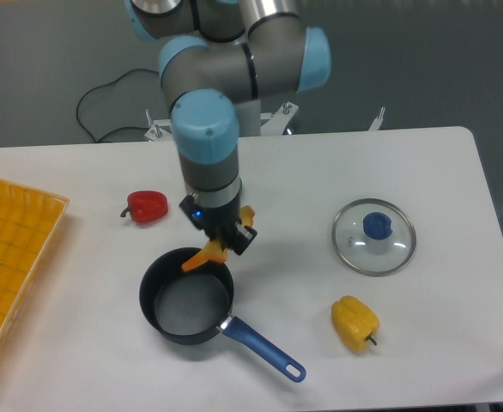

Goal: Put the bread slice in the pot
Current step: 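Lower the bread slice into the saucepan, then open the gripper to release the bread slice inside the saucepan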

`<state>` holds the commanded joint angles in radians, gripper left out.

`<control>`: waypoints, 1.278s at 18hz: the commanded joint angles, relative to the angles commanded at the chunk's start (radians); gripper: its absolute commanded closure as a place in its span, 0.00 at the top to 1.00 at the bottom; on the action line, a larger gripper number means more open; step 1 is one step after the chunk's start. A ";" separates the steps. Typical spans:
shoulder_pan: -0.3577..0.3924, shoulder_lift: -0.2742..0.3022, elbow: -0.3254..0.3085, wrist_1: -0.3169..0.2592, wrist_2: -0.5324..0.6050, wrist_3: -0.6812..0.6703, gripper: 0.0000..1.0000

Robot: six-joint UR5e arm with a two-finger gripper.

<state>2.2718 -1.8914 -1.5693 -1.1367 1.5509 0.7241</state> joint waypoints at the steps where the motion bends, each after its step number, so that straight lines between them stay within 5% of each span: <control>1: 0.000 0.000 0.000 0.002 0.000 0.000 0.00; 8: -0.002 -0.005 0.011 0.005 -0.003 -0.055 0.00; 13: -0.017 -0.023 0.012 0.087 -0.005 -0.155 0.00; 18: -0.037 -0.043 0.012 0.092 -0.002 -0.150 0.01; 19: -0.038 -0.043 0.012 0.094 -0.002 -0.149 0.12; 22: -0.038 -0.048 0.014 0.100 0.002 -0.141 0.85; 23: -0.038 -0.051 0.014 0.100 0.009 -0.141 1.00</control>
<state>2.2335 -1.9420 -1.5555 -1.0370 1.5600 0.5829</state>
